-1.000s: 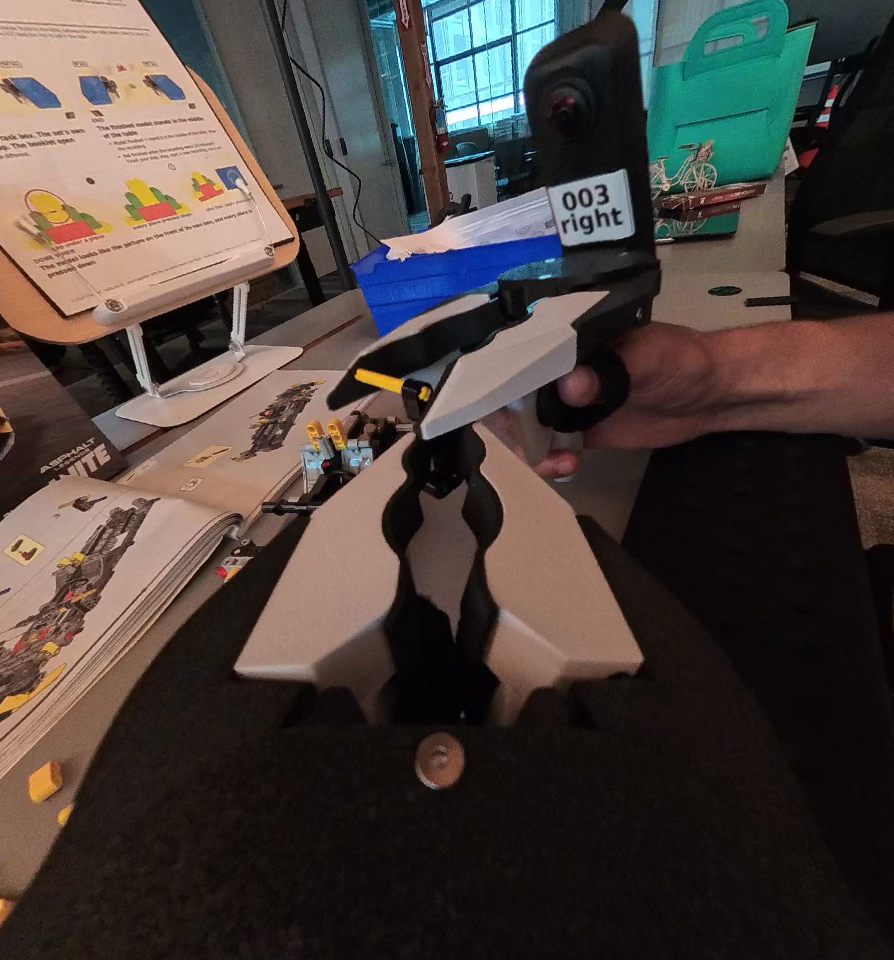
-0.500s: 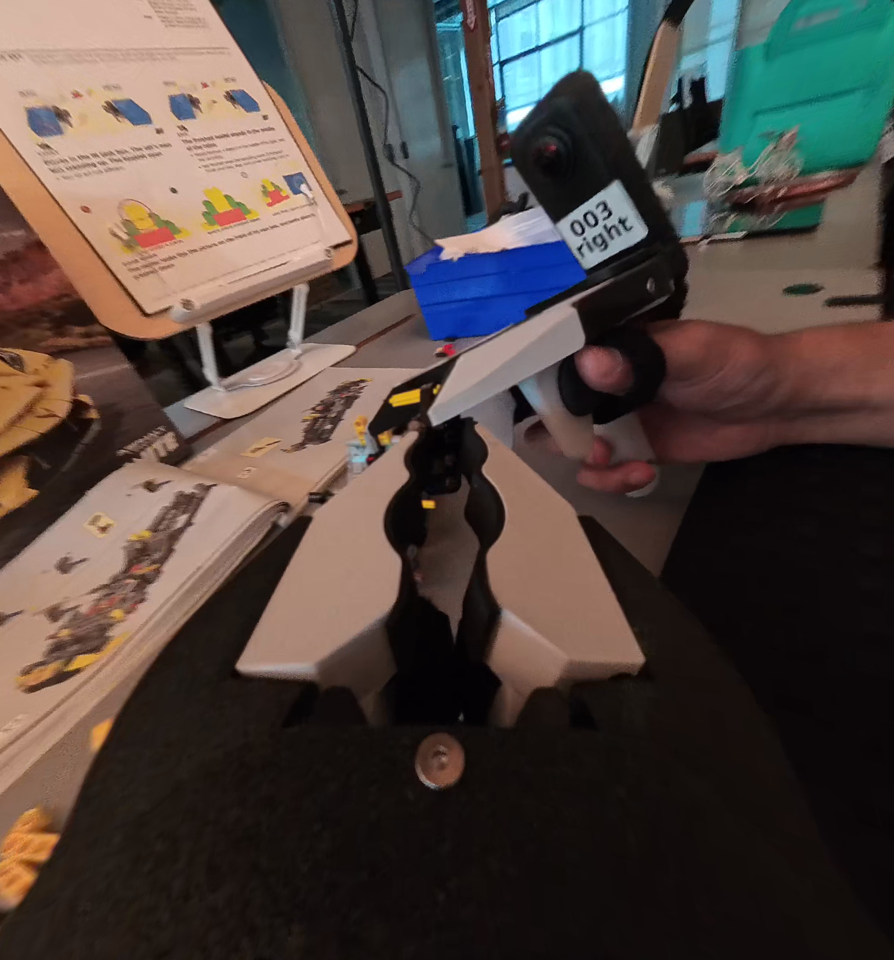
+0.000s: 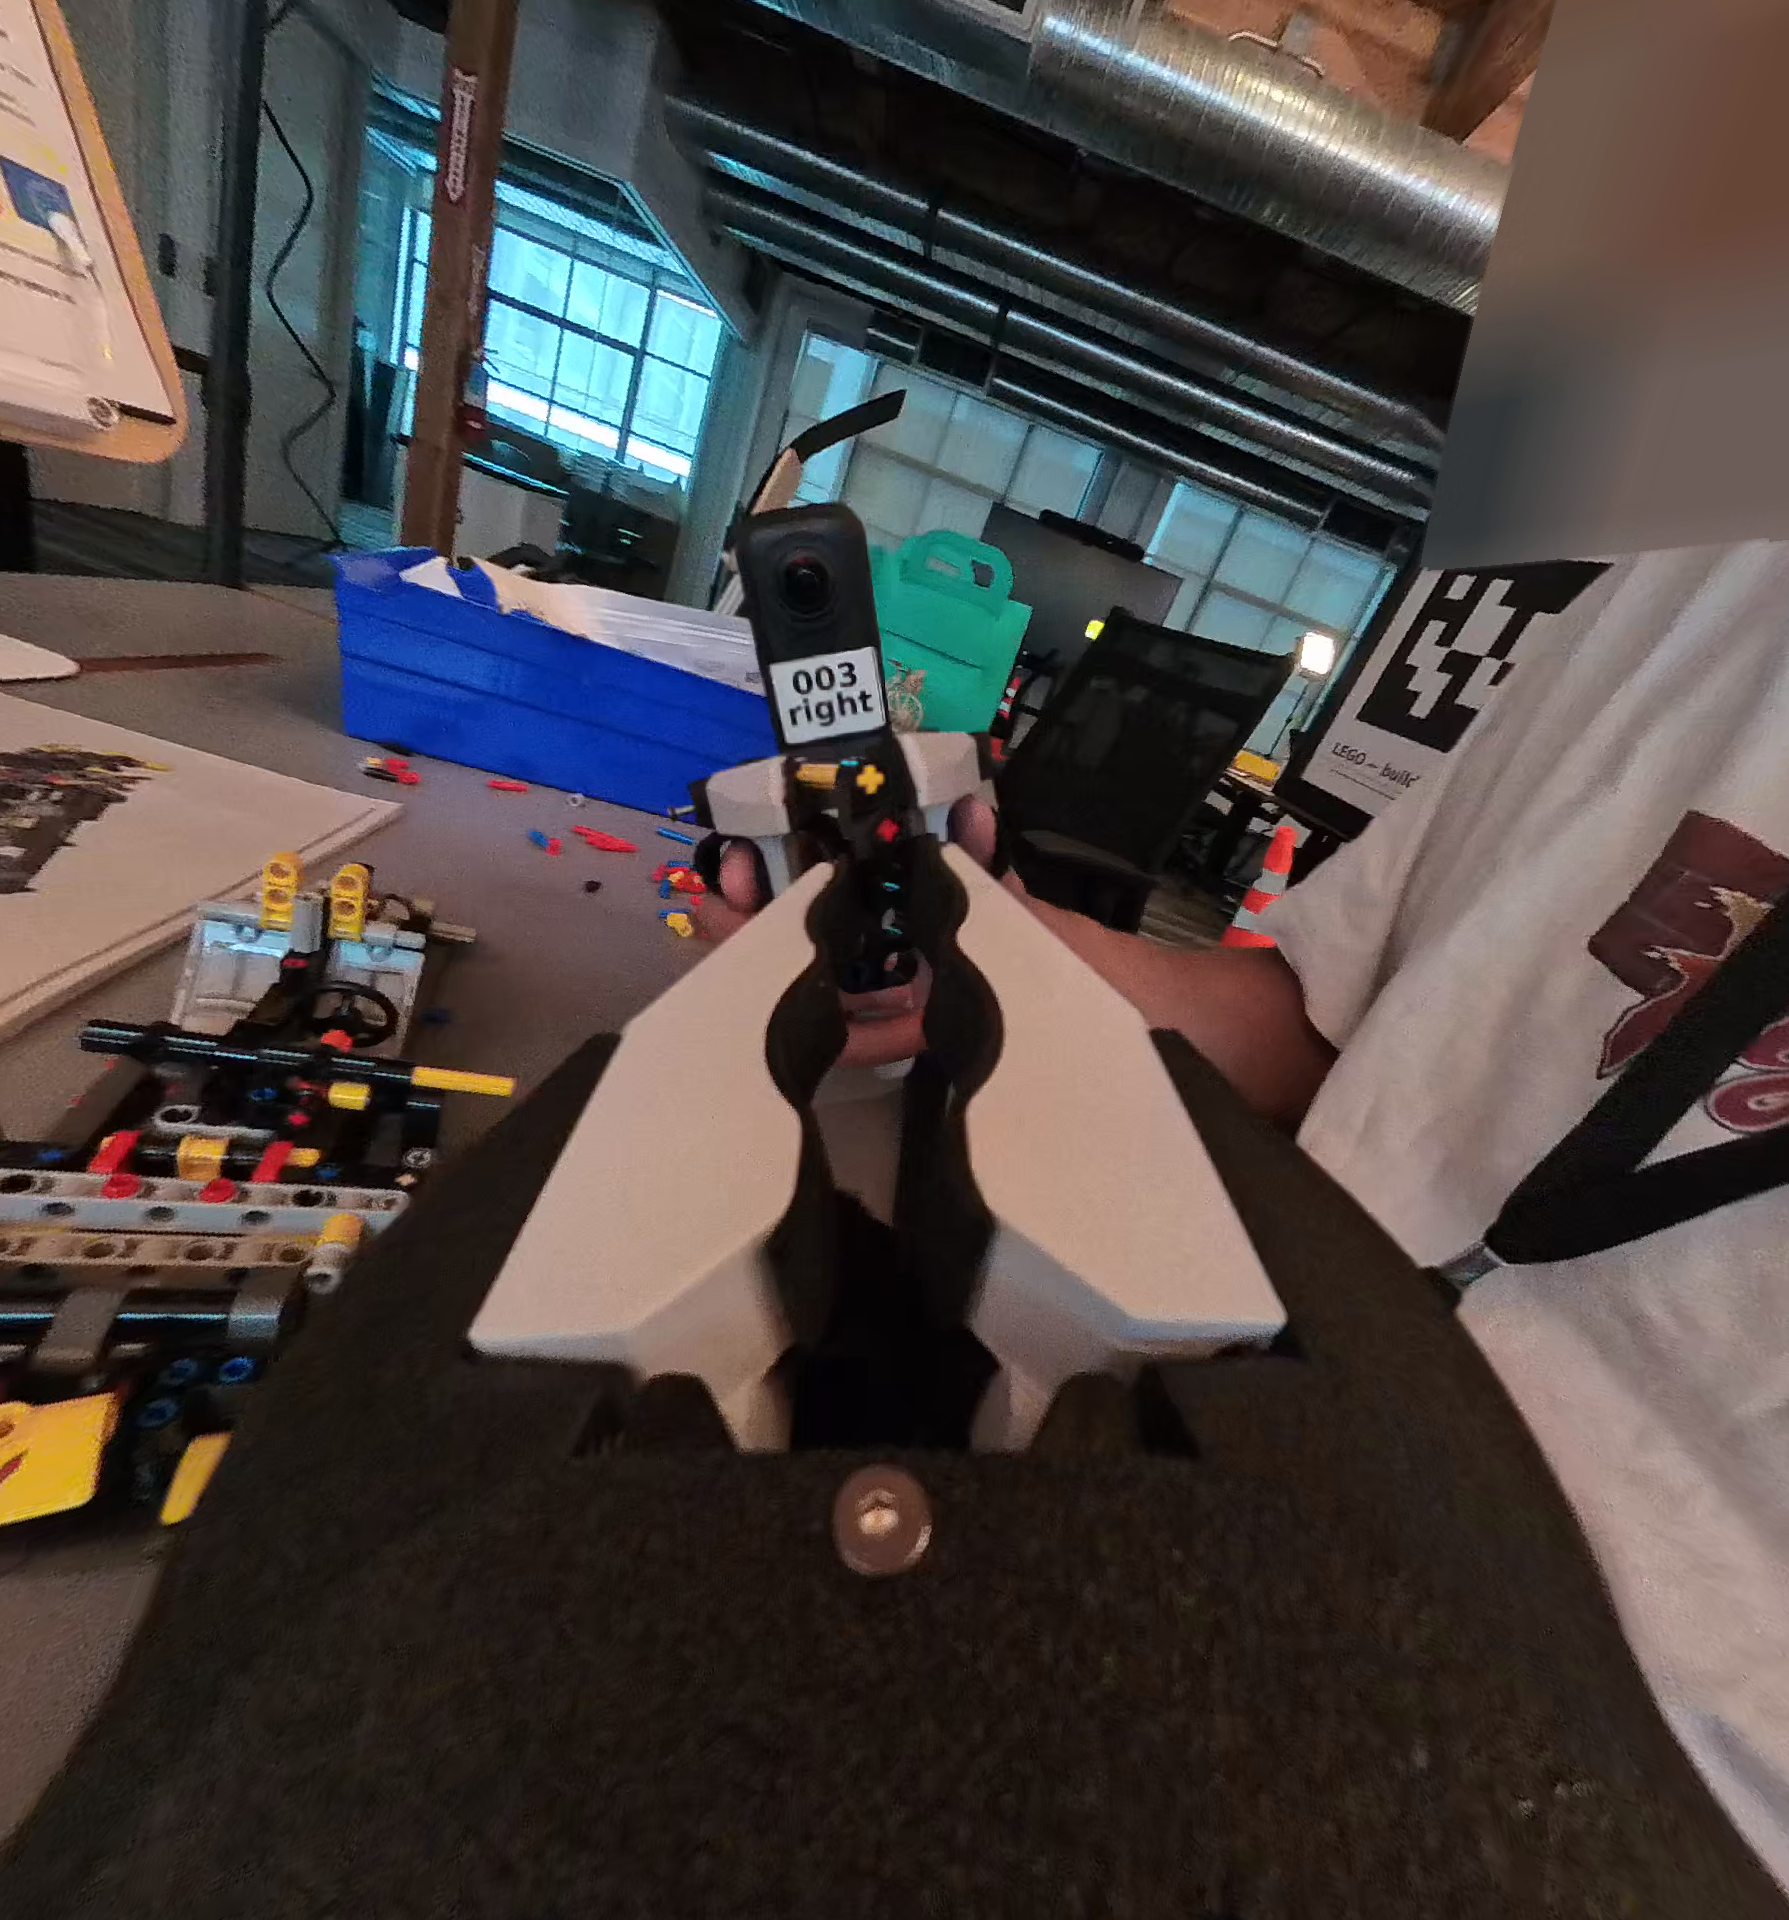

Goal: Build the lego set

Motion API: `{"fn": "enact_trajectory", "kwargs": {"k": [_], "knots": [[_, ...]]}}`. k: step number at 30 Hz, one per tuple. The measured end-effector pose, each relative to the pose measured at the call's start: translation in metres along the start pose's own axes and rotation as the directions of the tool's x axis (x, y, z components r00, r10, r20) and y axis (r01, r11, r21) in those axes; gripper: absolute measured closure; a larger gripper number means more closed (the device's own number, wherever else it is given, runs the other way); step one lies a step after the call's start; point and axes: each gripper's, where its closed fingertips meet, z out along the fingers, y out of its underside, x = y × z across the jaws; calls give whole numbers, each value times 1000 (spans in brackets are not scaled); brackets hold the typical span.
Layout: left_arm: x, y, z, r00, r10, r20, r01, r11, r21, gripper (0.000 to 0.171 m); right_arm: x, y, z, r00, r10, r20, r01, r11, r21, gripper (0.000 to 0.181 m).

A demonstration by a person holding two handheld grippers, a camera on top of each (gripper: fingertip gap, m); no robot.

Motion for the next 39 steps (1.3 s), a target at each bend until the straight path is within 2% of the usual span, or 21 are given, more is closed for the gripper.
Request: {"fn": "enact_trajectory", "kwargs": {"k": [4, 10, 15, 17, 24, 31, 39], "knots": [[5, 3, 2, 998, -31, -55, 29, 999, -25, 165, -4, 4, 6, 999, -32, 17, 33, 999, -19, 163], [6, 6, 4, 996, -45, -72, 42, 998, -45, 166, -9, 2, 6, 996, 56, 63, -54, 998, -21, 175], [1, 2, 4, 1000, -9, -12, 8, 1000, -17, 165, -6, 1, 4, 998, 40, 38, -39, 999, -24, 175], [-1, 1, 4, 999, 32, 31, -32, 999, -9, 159, -6, 9, 6, 998, 43, 34, -41, 996, -76, 175], [0, 3, 5, 998, 55, 44, -54, 998, -22, 162, -5, 11, 5, 995, 98, 33, -95, 992, -84, 175], [-3, 7, 5, 995, 74, 64, -70, 996, -55, 167, -4, 13, 3, 997, 73, 11, -72, 992, -101, 175], [-3, 2, 2, 995, 71, 68, -70, 997, -25, 167, -3, 11, -1, 999, 47, -4, -47, 995, -87, 178]]}}
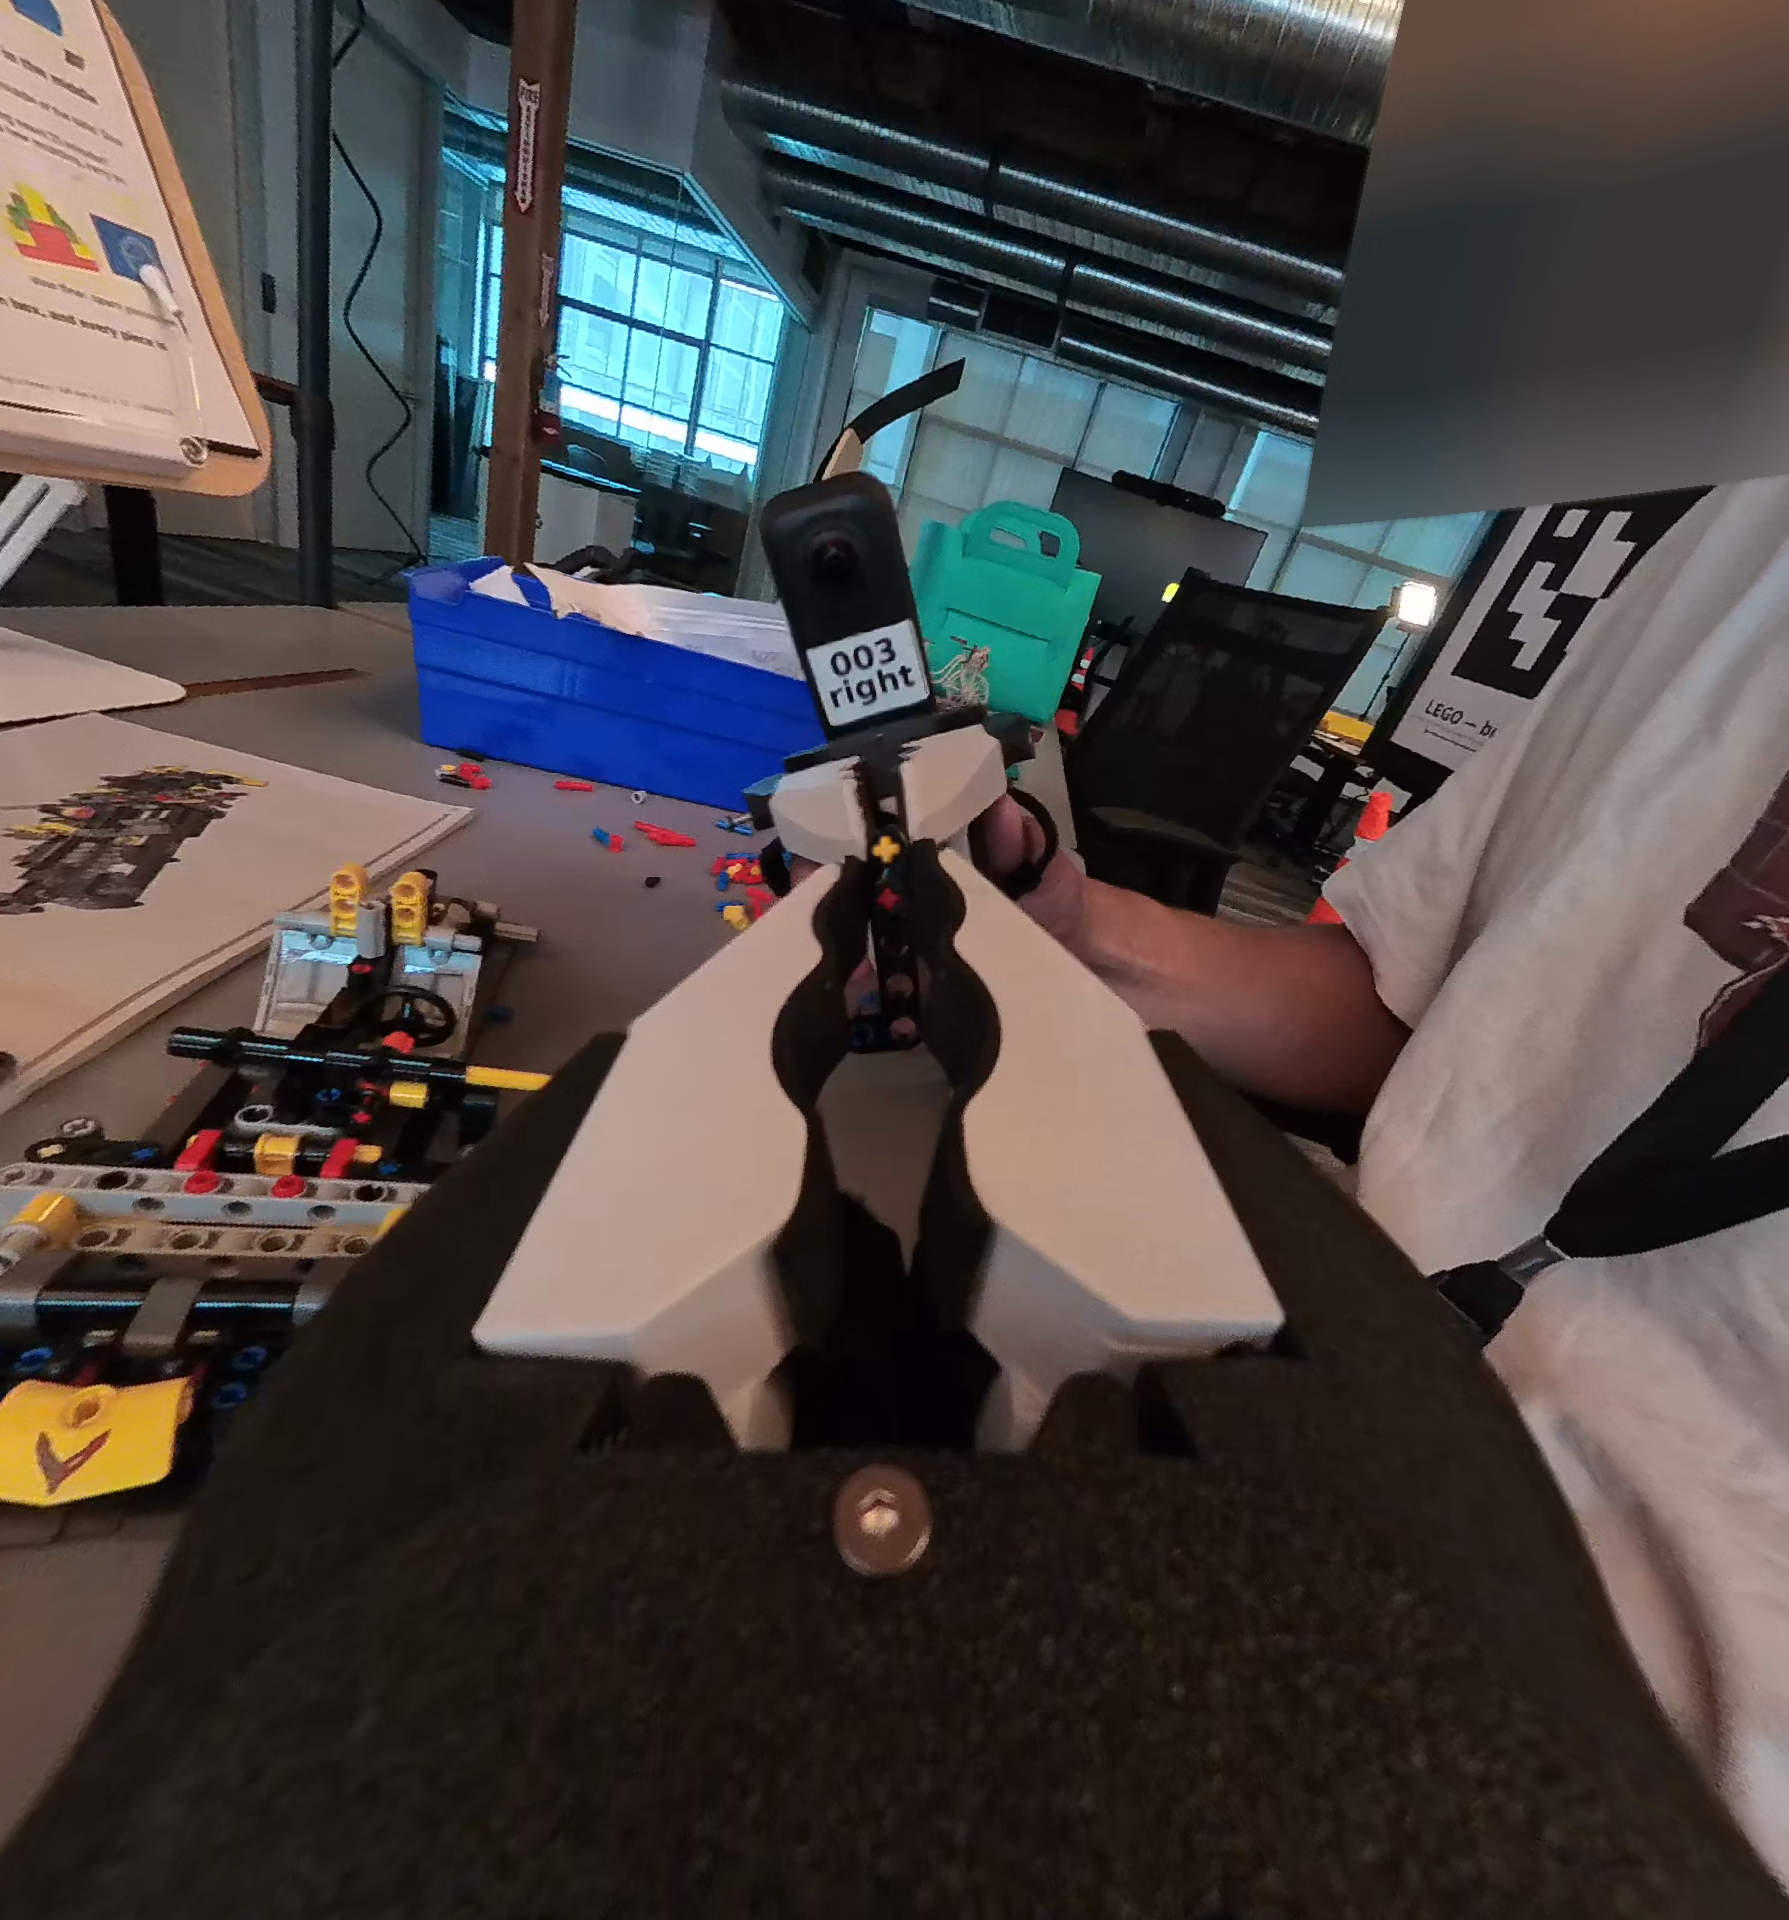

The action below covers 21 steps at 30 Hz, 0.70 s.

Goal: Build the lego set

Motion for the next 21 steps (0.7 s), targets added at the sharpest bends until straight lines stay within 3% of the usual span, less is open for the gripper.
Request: {"fn": "enact_trajectory", "kwargs": {"k": [21], "knots": [[0, -10, -3, 995, -89, -45, 92, 994, 65, 167, -2, -3, 7, 999, -39, 2, 38, 998, 44, 178]]}}
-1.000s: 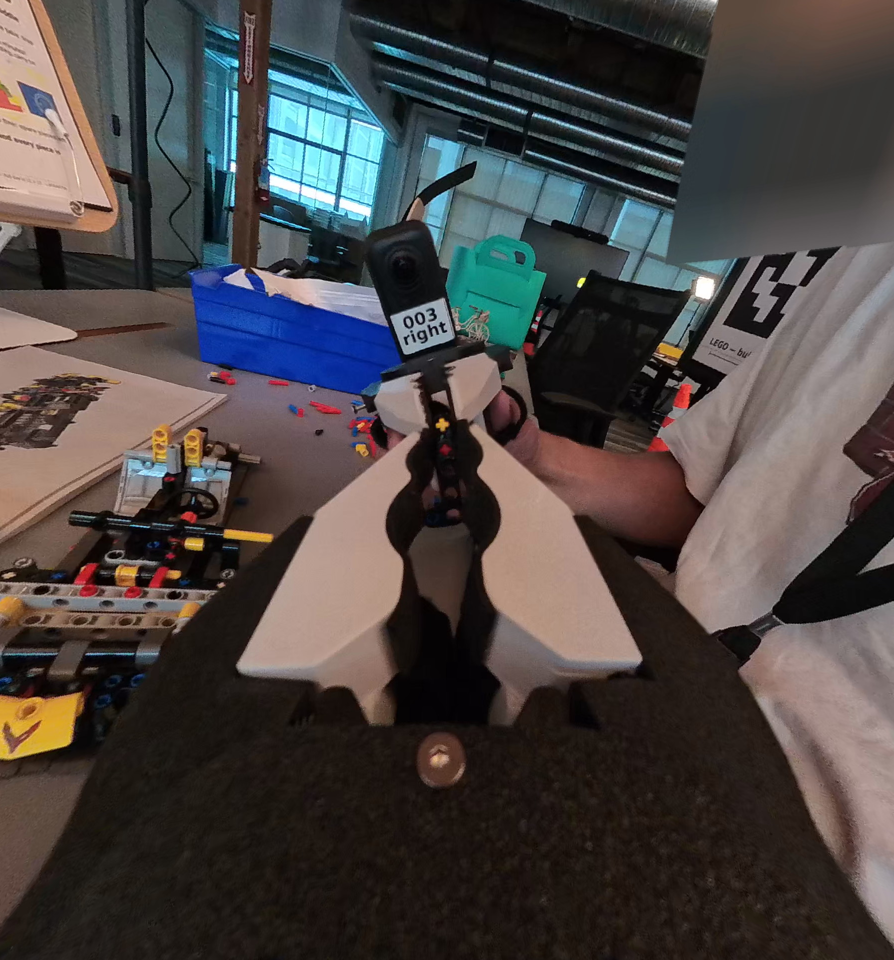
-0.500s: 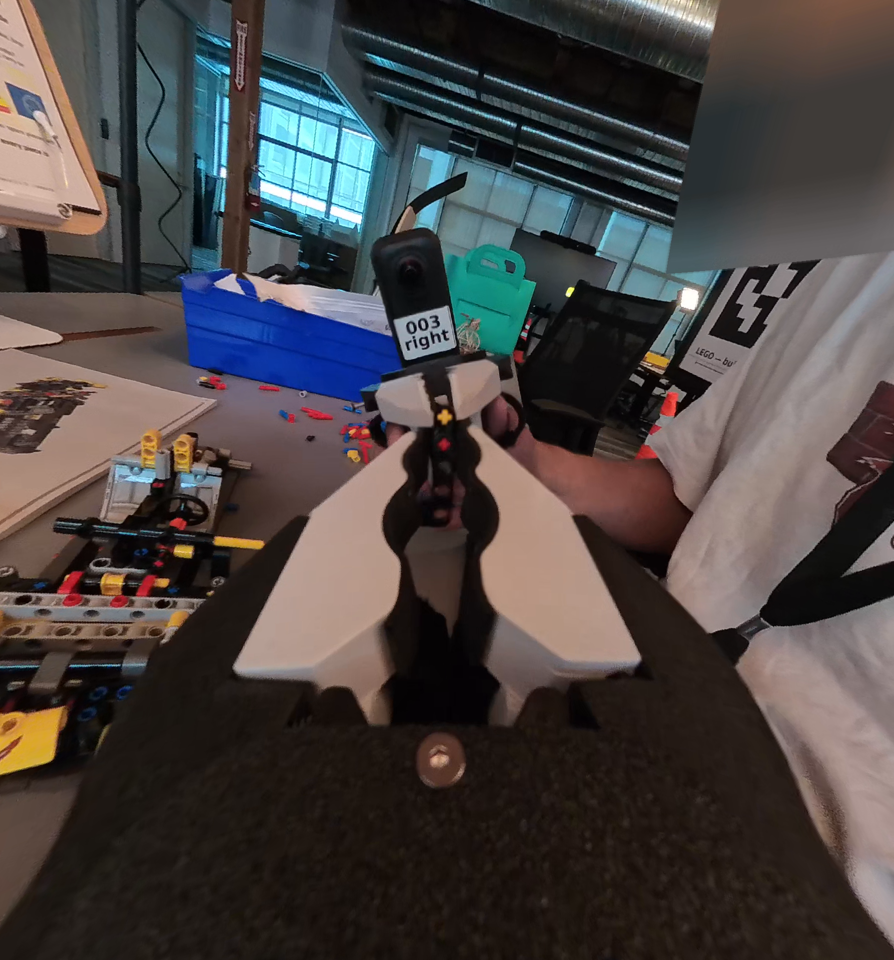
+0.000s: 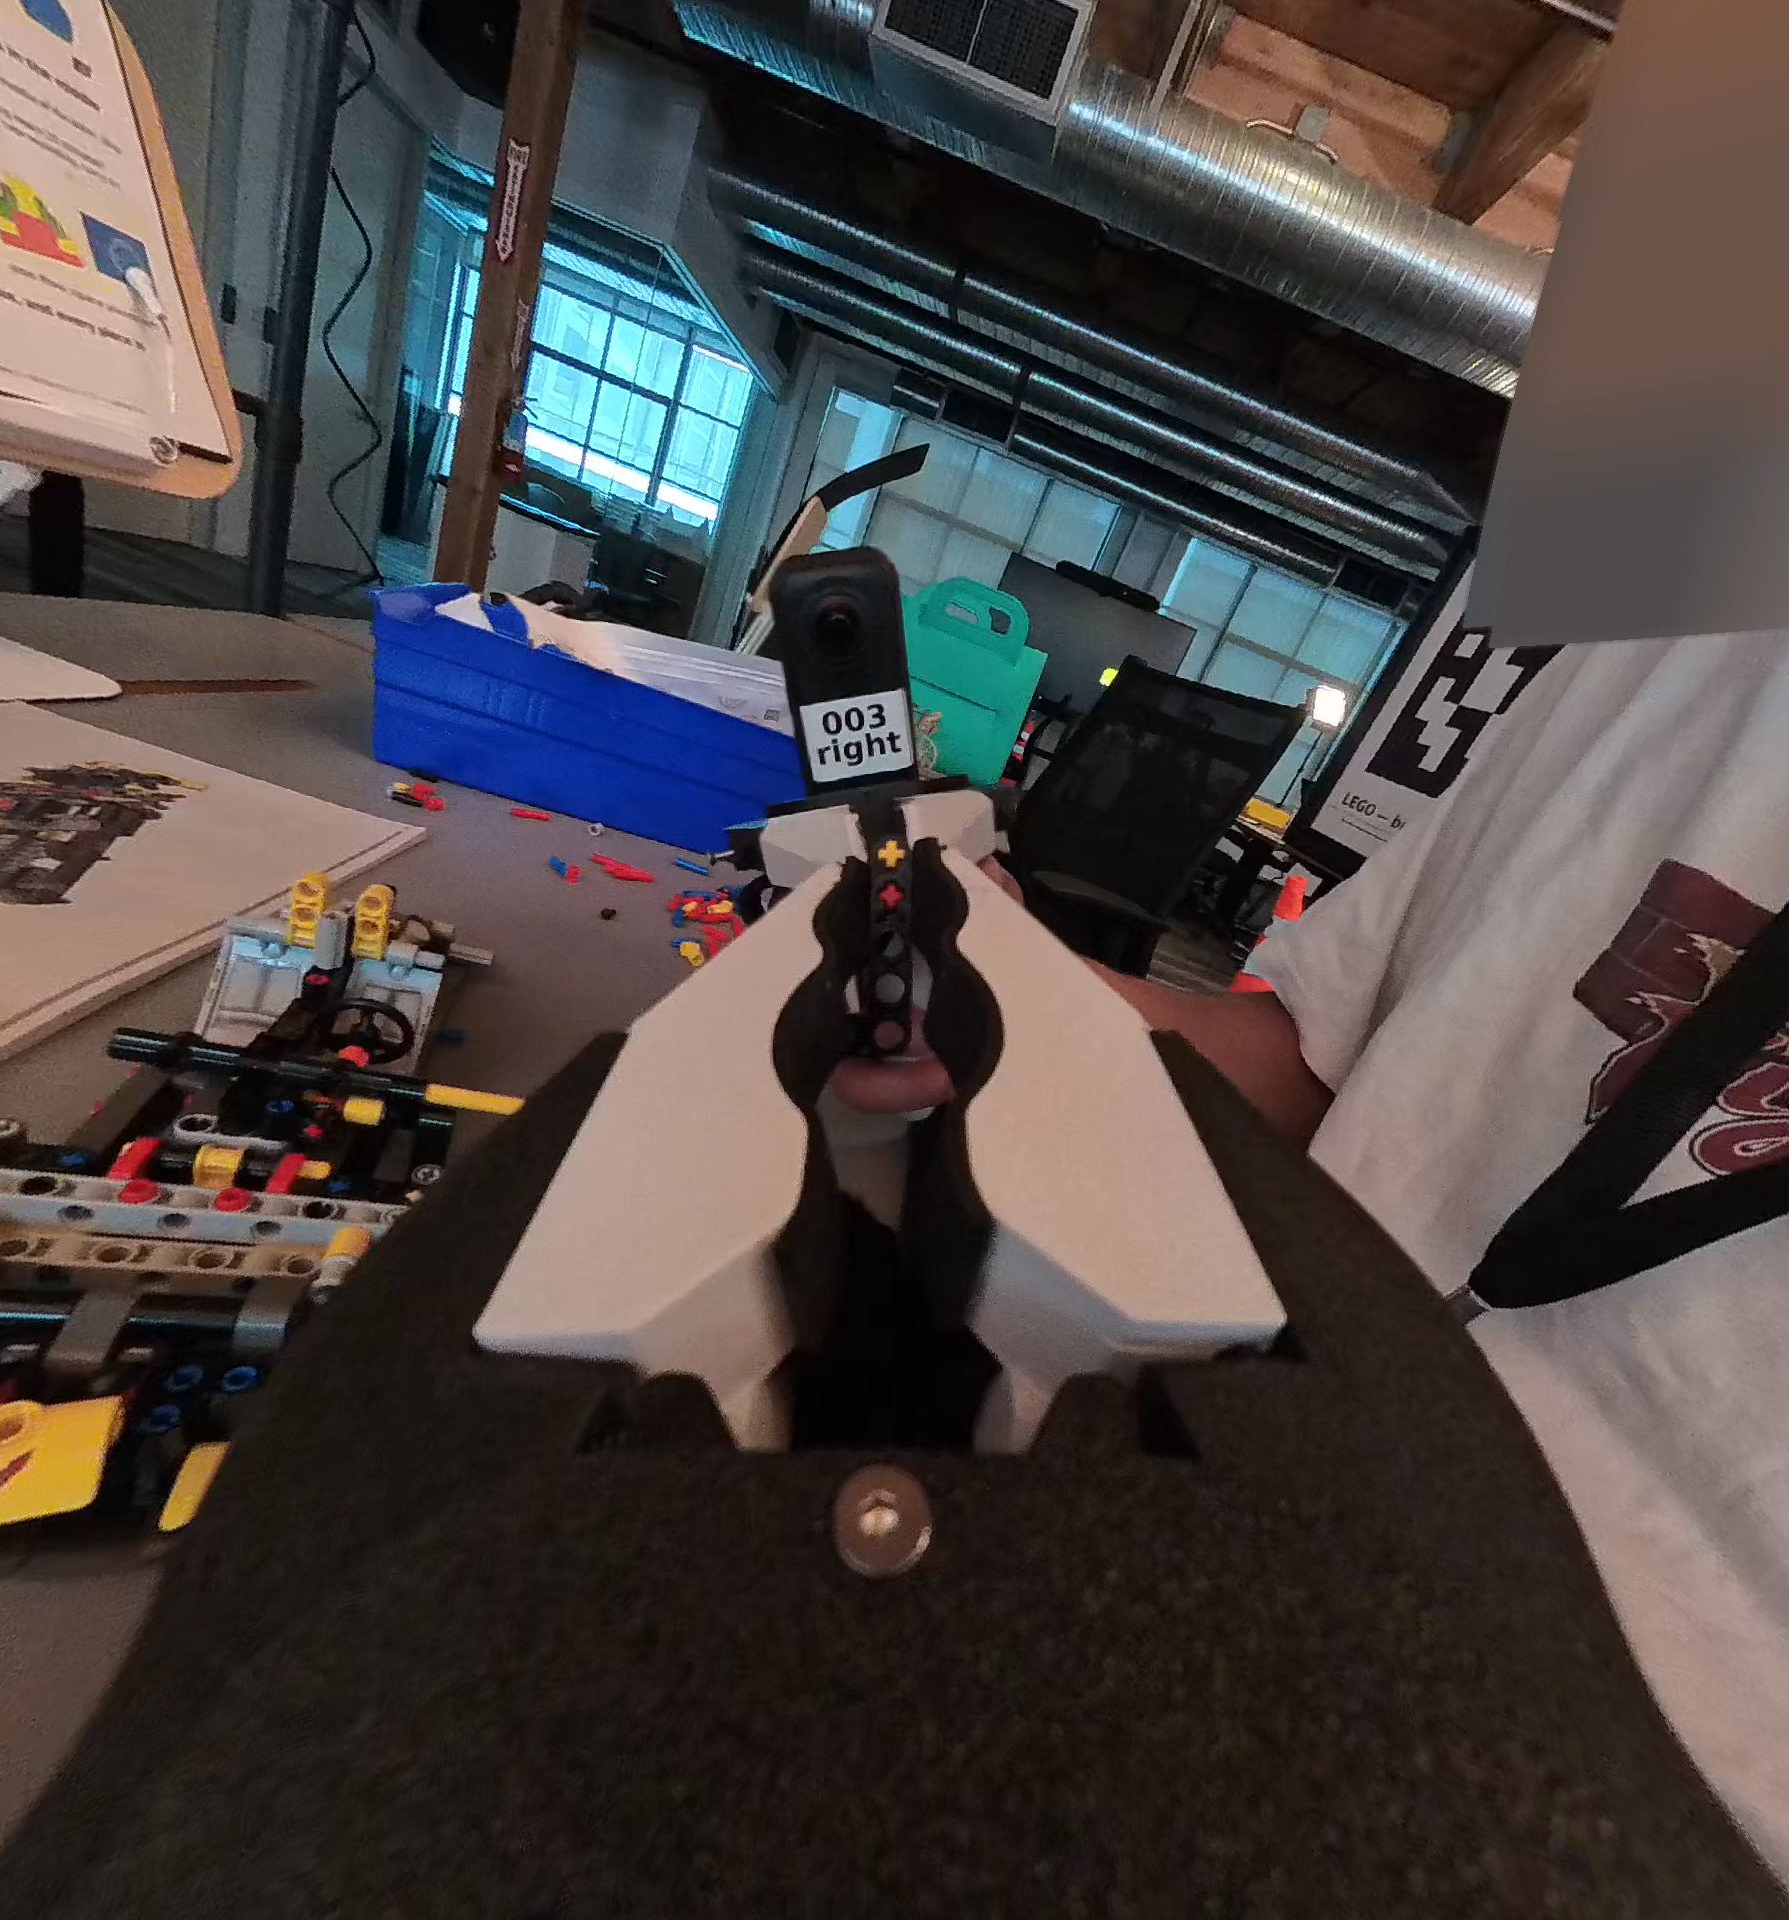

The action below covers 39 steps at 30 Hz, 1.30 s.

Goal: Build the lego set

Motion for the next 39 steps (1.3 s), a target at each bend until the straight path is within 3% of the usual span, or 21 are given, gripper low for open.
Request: {"fn": "enact_trajectory", "kwargs": {"k": [17, 25, 31, 34, 37, 39], "knots": [[11, 13, 0, 995, 73, -64, -78, 994, -81, 167, -9, 24, 1, 998, 39, 49, -32, 990, -136, 178], [-2, 2, -4, 1000, 21, 20, -21, 999, -27, 160, -2, 7, 0, 1000, 19, 15, -19, 999, -42, 178], [-4, 11, -2, 997, 68, 34, -64, 992, -106, 167, 4, 13, -4, 999, -17, -41, 14, 997, -77, 178], [-17, 32, -5, 973, 214, 88, -181, 940, -290, 167, 24, 32, -9, 974, -154, -169, 113, 967, -231, 175], [-26, 57, -5, 919, 390, 59, -313, 812, -492, 168, 34, 50, -17, 907, -361, -219, 252, 879, -405, 153], [-26, 70, -1, 896, 443, -9, -367, 731, -575, 168, 33, 58, -21, 866, -456, -203, 321, 820, -473, 154]]}}
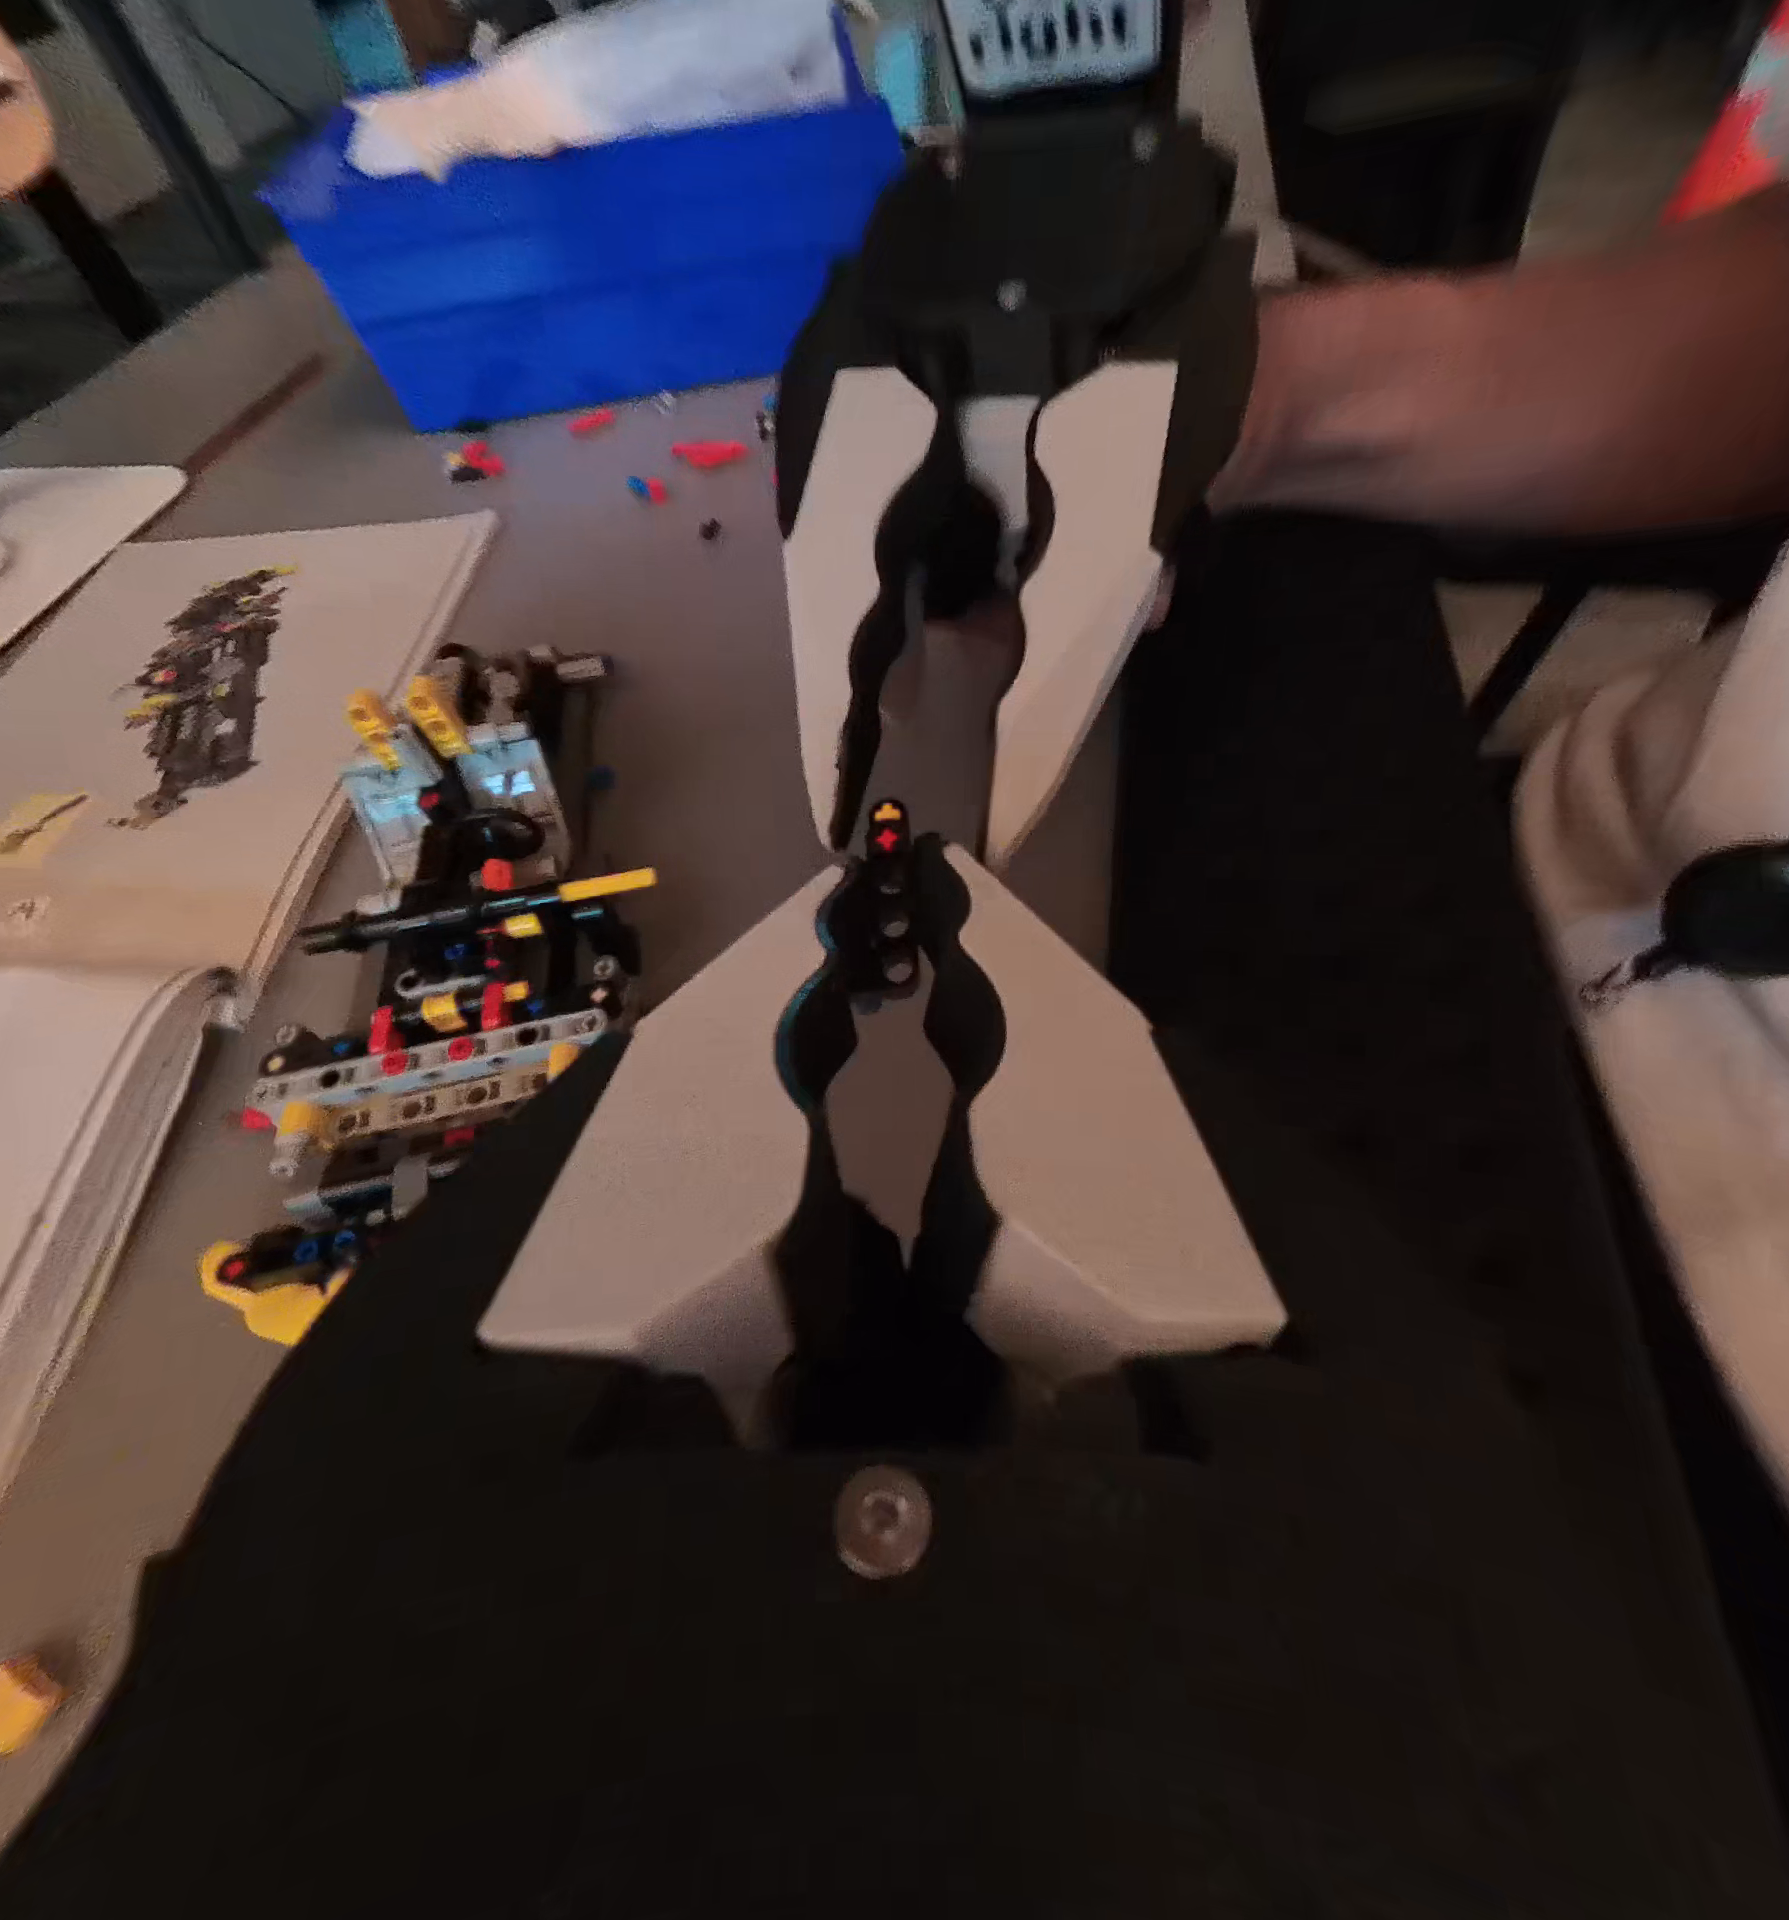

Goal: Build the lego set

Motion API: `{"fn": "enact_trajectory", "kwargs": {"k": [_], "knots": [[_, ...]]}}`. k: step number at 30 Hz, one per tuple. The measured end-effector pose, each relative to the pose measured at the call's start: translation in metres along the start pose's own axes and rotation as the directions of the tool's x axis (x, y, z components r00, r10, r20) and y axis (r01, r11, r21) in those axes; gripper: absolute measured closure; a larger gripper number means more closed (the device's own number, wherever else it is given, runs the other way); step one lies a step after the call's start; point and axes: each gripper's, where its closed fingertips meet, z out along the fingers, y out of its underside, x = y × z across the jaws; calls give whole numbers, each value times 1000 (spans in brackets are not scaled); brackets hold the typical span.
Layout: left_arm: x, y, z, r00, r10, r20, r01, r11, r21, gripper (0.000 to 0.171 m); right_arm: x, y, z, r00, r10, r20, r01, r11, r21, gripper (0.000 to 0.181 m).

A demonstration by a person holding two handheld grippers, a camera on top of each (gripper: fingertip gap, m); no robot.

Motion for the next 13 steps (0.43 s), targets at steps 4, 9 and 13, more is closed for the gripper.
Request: {"fn": "enact_trajectory", "kwargs": {"k": [4, 9, 13], "knots": [[3, 8, 16, 988, 138, -75, -148, 978, -146, 168, 1, 12, -5, 993, -102, -52, 98, 992, -75, 164], [1, 7, 29, 966, 178, -186, -214, 957, -196, 167, 10, 27, -11, 985, -155, -78, 141, 977, -160, 170], [0, 14, 37, 956, 165, -244, -220, 951, -217, 167, 15, 38, -12, 992, -104, -65, 90, 979, -185, 174]]}}
